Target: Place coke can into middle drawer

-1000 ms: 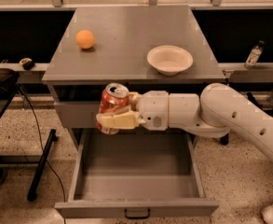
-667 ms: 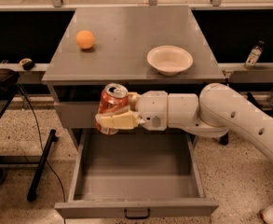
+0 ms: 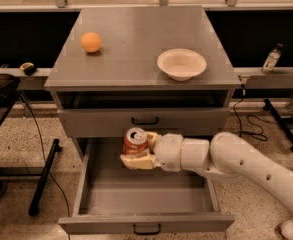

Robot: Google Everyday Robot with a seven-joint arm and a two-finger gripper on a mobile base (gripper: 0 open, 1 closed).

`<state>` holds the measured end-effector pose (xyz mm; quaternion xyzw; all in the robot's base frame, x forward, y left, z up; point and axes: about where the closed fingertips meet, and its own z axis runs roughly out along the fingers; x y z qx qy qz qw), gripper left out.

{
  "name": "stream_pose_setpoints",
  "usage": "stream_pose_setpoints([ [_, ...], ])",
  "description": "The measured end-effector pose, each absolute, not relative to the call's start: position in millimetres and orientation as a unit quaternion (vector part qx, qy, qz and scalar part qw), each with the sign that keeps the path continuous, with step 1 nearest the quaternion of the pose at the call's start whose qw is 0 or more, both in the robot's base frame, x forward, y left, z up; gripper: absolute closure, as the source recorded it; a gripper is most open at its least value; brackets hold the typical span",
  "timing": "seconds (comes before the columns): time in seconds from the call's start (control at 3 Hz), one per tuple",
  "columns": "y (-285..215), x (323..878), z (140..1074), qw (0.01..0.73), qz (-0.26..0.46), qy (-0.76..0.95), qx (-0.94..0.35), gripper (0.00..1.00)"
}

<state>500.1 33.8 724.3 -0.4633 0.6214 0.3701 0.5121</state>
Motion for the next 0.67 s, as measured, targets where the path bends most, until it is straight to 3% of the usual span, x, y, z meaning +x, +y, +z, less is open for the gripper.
stream_pose_setpoints([
  [0.67, 35.7, 505.3, 704.5, 0.501, 0.353, 0.63, -0.478, 1.0],
])
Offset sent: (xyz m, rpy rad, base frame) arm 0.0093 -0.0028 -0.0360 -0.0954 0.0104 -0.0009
